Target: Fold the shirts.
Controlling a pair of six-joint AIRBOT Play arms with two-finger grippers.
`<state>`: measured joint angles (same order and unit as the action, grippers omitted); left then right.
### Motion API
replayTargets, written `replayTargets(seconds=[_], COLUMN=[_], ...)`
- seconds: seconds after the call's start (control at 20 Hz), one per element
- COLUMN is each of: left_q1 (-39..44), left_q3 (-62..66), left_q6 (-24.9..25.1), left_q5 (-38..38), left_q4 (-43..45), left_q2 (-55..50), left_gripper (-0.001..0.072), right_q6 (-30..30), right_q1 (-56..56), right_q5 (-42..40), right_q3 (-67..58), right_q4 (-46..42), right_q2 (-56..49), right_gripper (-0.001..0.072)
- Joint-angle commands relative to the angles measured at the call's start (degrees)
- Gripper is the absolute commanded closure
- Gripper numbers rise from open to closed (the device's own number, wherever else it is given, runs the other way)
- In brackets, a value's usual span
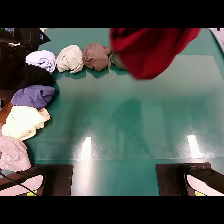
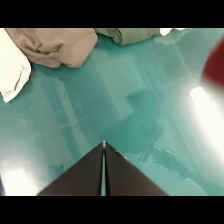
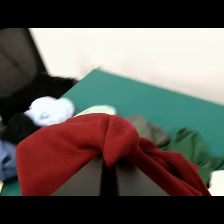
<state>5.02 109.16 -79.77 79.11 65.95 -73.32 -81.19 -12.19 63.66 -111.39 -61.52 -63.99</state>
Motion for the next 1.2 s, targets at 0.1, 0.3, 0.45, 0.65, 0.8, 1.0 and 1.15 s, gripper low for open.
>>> replayTargets(seconds=[0.1, 0.3, 0.45, 0.65, 0.8, 1.0, 1.15], left_q1=[0.0, 0.0, 0.0, 0.55, 7.04, 18.73, 20.48], left_q3=[0.44, -2.38, -9.27, -23.58, -32.41, -34.12, -31.76], left_q6=[0.68, 0.46, 0.04, 0.37, 2.32, 4.52, 3.89], left_q5=[2.99, 5.81, 5.95, 0.61, -10.01, -25.9, -27.5], left_q4=[0.26, 0.24, -2.93, -10.95, -12.39, -8.5, -7.89], left_q2=[-0.04, -0.11, -0.13, -0.13, -0.52, -5.73, -12.83], left_gripper=[0.0193, 0.0193, 0.0191, 0.019, 0.0189, 0.0189, 0.0188], right_q6=[-6.38, -6.45, -6.36, -6.38, -6.43, -6.45, -6.43], right_q1=[-8.15, -11.1, -11.58, -6.86, -1.57, 5.03, 8.59], right_q5=[12.55, 15.04, 16.55, 22.62, 26.62, 28.72, 30.14], right_q3=[0.09, 0.09, 0.07, 0.07, 0.07, 0.07, 0.07], right_q4=[-5.95, -5.95, -5.16, -0.42, 0.07, 0.02, -0.04], right_q2=[-5.88, -15.34, -22.25, -26.08, -23.47, -17.38, -13.42], right_gripper=[0.0694, 0.0692, 0.0356, 0.0159, 0.016, 0.016, 0.016])
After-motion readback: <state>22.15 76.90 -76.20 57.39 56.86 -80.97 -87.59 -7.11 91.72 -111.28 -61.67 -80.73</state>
